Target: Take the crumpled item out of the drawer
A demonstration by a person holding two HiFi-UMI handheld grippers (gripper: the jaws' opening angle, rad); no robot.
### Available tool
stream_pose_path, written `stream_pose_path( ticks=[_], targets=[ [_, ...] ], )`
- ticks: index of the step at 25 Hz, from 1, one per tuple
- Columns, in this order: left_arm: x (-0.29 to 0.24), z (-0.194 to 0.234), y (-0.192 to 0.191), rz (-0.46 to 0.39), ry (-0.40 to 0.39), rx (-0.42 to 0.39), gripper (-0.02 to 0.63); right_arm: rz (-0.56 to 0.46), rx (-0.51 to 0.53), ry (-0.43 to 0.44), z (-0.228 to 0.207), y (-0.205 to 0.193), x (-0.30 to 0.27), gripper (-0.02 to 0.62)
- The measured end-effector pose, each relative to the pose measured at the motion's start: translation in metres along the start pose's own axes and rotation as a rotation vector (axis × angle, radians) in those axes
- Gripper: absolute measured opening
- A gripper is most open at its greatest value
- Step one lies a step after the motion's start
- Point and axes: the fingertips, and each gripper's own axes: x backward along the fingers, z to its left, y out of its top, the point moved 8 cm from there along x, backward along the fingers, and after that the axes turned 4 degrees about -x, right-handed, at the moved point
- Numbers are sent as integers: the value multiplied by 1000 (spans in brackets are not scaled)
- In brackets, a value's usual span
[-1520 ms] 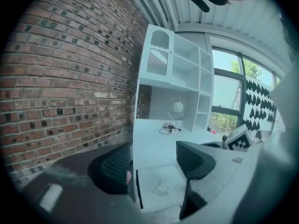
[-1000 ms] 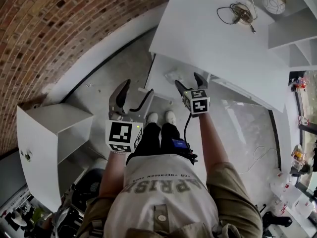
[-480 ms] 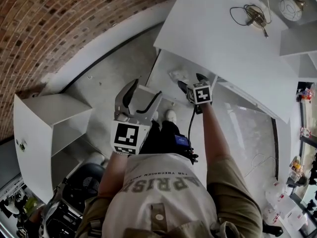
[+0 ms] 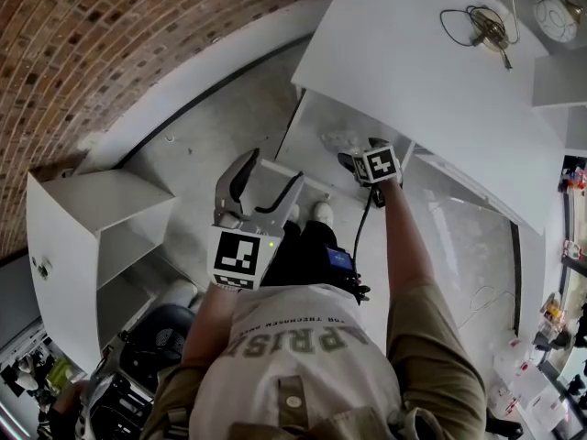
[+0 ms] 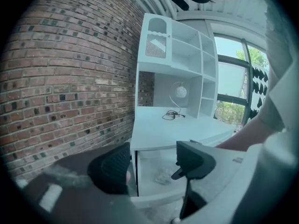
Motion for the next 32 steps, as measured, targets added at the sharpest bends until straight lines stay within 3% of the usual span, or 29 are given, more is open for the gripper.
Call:
stream_pose_path(
  ticks=[12,22,32],
  targets=[
    [-26,7,-15,22,-4,31,327,108,80,6,-8,2,-37,423],
    [-40,14,-23,45,-15,9,327,163,107,-17,-10,-2,-53,421],
    [-49,19,-26,48,-7,14,327,182,145,-48,-17,-5,-63,369]
  ],
)
